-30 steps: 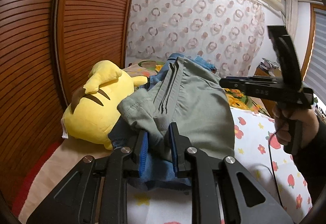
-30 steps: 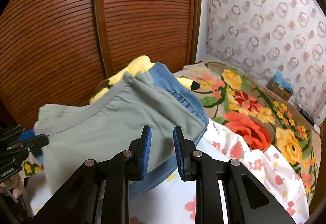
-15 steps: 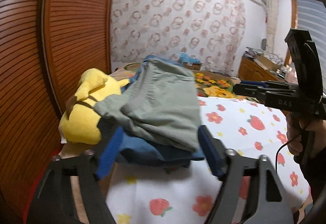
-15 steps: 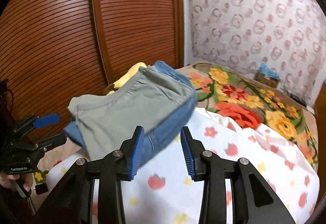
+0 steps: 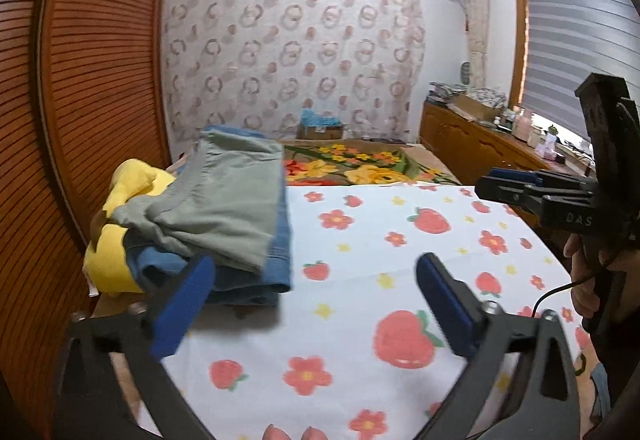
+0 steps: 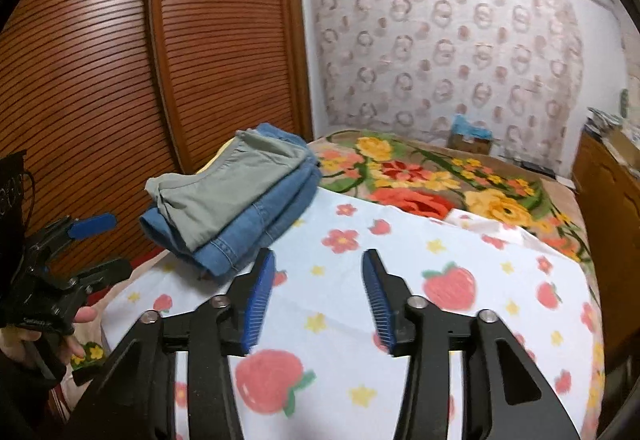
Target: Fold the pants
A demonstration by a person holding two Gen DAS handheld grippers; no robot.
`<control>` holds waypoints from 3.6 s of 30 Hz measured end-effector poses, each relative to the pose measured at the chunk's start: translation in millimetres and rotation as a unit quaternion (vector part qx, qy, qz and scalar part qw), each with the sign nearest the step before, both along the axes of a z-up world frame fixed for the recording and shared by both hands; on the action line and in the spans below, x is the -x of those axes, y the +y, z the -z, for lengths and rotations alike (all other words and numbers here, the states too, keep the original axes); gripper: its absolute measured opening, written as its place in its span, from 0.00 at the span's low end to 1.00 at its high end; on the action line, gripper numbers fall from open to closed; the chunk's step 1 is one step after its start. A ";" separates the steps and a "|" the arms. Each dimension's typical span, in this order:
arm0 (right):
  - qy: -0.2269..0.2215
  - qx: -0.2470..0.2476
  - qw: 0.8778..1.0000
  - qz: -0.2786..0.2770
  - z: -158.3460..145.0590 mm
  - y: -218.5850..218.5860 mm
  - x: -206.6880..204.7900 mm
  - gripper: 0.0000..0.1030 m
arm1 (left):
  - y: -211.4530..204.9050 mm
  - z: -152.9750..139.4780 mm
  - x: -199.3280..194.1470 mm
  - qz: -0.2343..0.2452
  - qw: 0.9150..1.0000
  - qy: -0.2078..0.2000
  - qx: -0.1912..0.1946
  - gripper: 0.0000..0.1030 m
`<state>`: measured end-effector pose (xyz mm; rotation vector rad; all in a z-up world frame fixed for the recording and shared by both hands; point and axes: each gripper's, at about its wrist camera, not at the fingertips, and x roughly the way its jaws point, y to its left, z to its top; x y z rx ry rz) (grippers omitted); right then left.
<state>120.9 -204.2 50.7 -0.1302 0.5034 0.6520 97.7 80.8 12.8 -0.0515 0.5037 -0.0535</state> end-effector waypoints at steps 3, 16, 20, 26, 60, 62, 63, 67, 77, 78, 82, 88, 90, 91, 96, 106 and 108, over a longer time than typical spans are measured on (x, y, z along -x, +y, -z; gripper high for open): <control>-0.010 -0.005 0.999 0.031 -2.1 -15.5 25.4 0.57 | -17.1 -4.3 5.0 0.013 1.000 -0.004 -0.006 1.00; -0.046 -0.018 0.988 0.148 -16.5 -41.5 120.2 0.72 | -57.0 -30.6 32.1 0.006 0.999 -0.031 -0.014 1.00; -0.058 -0.019 0.985 0.164 -17.0 -34.5 141.2 0.72 | -58.5 -34.8 32.8 0.005 0.999 -0.031 -0.012 1.00; -0.067 -0.025 0.982 0.175 -15.1 -27.1 164.9 0.72 | -64.2 -45.8 41.8 0.000 0.999 -0.047 -0.018 1.00; -0.069 -0.030 0.980 0.183 -9.7 -39.4 160.3 0.72 | -64.6 -51.6 49.7 -0.001 0.999 -0.042 -0.023 1.00; -0.069 -0.032 0.980 0.183 -9.4 -40.4 160.2 0.72 | -64.4 -51.7 49.7 -0.001 0.999 -0.043 -0.024 1.00; -0.069 -0.032 0.980 0.183 -9.4 -40.7 159.9 0.72 | -64.3 -51.7 49.8 -0.002 0.999 -0.043 -0.024 1.00; -0.070 -0.031 0.980 0.184 -8.6 -41.7 159.8 0.72 | -64.0 -51.3 50.6 -0.002 0.999 -0.043 -0.024 1.00; -0.071 -0.031 0.980 0.183 -8.6 -41.6 160.2 0.72 | -63.5 -51.1 50.2 -0.002 0.999 -0.043 -0.024 1.00; -0.070 -0.031 0.980 0.183 -8.7 -41.7 160.1 0.72 | -63.3 -51.0 50.4 -0.002 0.999 -0.043 -0.024 1.00; -0.072 -0.031 0.980 0.184 -8.9 -41.5 160.5 0.72 | -63.4 -51.1 50.3 -0.001 0.999 -0.043 -0.023 1.00; -0.072 -0.032 0.980 0.184 -9.2 -40.8 161.3 0.72 | -62.9 -51.0 50.9 -0.002 0.999 -0.043 -0.023 1.00; -0.073 -0.030 0.980 0.184 -8.8 -40.4 162.0 0.72 | -63.2 -51.0 50.5 -0.001 0.999 -0.043 -0.023 1.00; -0.072 -0.030 0.980 0.184 -9.1 -40.8 161.5 0.72 | -63.1 -51.0 50.8 -0.002 0.999 -0.043 -0.023 1.00; -0.070 -0.031 0.979 0.186 -9.3 -39.9 163.7 0.72 | -62.9 -51.1 50.3 -0.001 0.999 -0.043 -0.023 1.00; -0.070 -0.032 0.979 0.186 -9.8 -39.6 164.1 0.72 | -62.8 -51.5 50.0 -0.002 0.999 -0.043 -0.023 1.00; -0.070 -0.032 0.979 0.187 -9.7 -39.5 164.8 0.72 | -62.7 -51.6 50.0 -0.002 0.999 -0.043 -0.023 1.00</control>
